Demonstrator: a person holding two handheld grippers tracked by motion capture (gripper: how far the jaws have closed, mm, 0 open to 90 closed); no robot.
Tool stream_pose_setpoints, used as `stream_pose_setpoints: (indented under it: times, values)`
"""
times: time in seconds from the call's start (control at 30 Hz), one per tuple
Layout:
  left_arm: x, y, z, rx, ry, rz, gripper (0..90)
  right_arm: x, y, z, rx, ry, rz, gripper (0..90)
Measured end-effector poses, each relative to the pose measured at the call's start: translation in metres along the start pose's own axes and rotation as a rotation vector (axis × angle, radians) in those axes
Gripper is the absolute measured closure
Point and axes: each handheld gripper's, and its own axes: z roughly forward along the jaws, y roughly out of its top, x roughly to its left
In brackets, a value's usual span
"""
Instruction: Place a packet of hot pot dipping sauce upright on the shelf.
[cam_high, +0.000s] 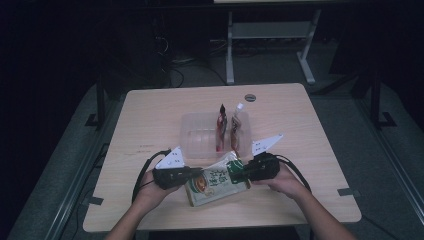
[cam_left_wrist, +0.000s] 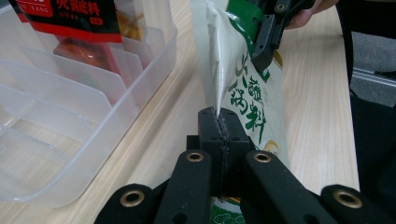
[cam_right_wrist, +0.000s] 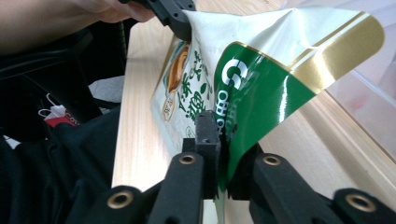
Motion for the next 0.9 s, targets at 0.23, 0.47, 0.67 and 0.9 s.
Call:
stream_pose_setpoints:
  times: [0.23,0.47,0.67,0.9]
  values:
    - [0.005,-0.005,0.002,0.024,0.032,-0.016,81.7,0.002,0.001,0.001,0.004,0.012,-0.018,90.0]
    - [0.011,-0.007,-0.014,-0.022,0.053,-0.062,89.6,0.002,0.003,-0.003,-0.018,0.013,-0.014,90.0]
    - [0.006,-0.004,-0.005,-0.004,0.044,-0.049,89.7,0.008,0.010,-0.006,-0.076,0.054,-0.021,90.0]
    - [0.004,0.006,0.005,-0.023,0.032,-0.042,89.6,0.022,0.025,-0.002,-0.113,0.128,-0.059,90.0]
